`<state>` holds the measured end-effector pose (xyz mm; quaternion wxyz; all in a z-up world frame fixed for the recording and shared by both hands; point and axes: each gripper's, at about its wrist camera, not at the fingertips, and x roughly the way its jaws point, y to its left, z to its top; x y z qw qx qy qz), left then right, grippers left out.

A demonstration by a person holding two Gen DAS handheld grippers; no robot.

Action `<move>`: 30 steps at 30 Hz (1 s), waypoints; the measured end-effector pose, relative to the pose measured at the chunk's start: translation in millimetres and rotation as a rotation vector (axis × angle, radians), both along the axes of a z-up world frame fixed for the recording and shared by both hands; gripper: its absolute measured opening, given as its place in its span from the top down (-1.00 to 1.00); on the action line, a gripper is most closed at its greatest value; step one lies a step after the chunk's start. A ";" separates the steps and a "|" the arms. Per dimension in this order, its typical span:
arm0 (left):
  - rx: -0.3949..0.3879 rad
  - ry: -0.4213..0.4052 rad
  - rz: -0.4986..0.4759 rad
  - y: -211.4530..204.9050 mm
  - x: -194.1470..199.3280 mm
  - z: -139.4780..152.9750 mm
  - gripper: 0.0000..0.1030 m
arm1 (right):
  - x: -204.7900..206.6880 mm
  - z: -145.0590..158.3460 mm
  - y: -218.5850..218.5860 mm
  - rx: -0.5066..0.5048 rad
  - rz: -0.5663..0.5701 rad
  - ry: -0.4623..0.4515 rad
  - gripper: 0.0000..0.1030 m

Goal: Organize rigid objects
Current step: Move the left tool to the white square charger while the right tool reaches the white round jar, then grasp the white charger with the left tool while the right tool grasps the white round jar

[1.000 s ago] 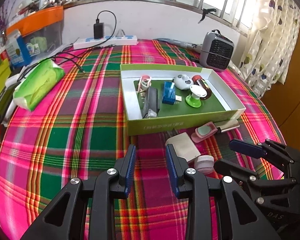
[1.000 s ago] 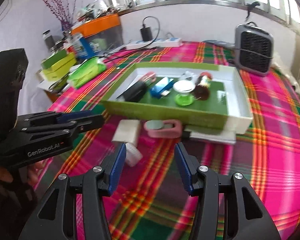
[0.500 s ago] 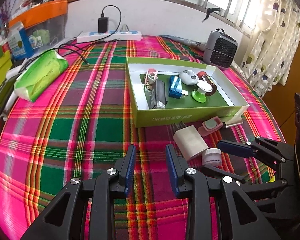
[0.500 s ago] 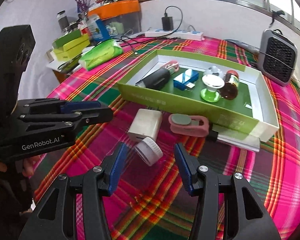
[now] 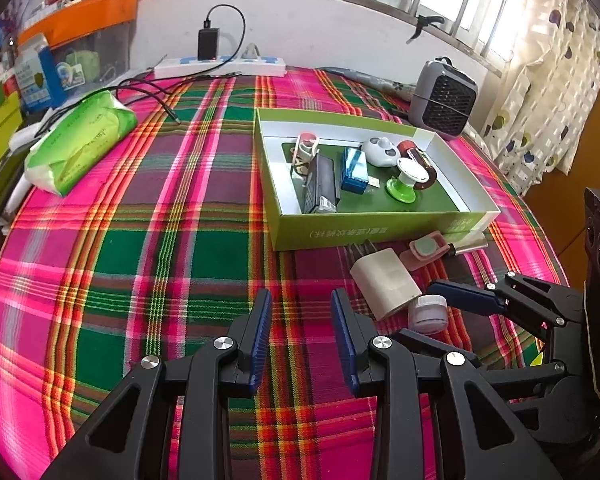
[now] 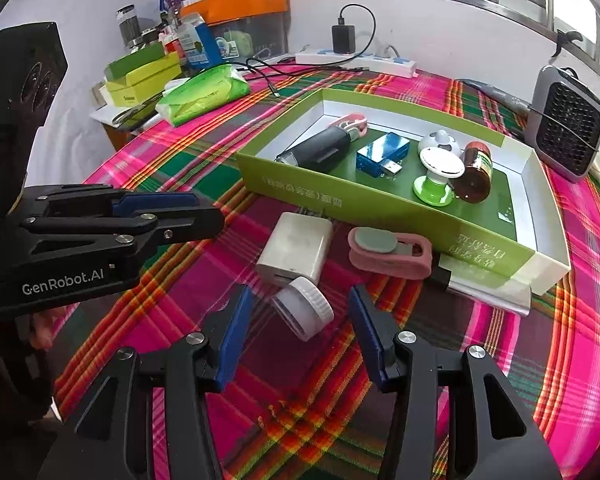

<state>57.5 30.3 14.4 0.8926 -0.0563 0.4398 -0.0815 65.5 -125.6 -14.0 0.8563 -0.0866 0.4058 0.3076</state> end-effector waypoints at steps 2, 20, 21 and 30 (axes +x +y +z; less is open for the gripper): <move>-0.003 0.001 0.002 -0.2 0.2 -0.1 0.43 | 0.4 -0.2 -0.2 0.000 -0.002 0.000 0.01; -0.022 0.005 -0.043 -16.6 5.0 1.2 0.43 | -2.4 2.7 -14.0 0.025 -0.052 -0.005 0.61; -0.023 0.005 -0.045 -17.9 5.4 1.4 0.43 | -2.7 3.0 -15.3 0.027 -0.056 -0.005 0.62; -0.072 0.014 -0.077 -29.3 15.3 3.7 0.31 | -4.1 4.0 -24.2 0.017 -0.099 -0.016 0.62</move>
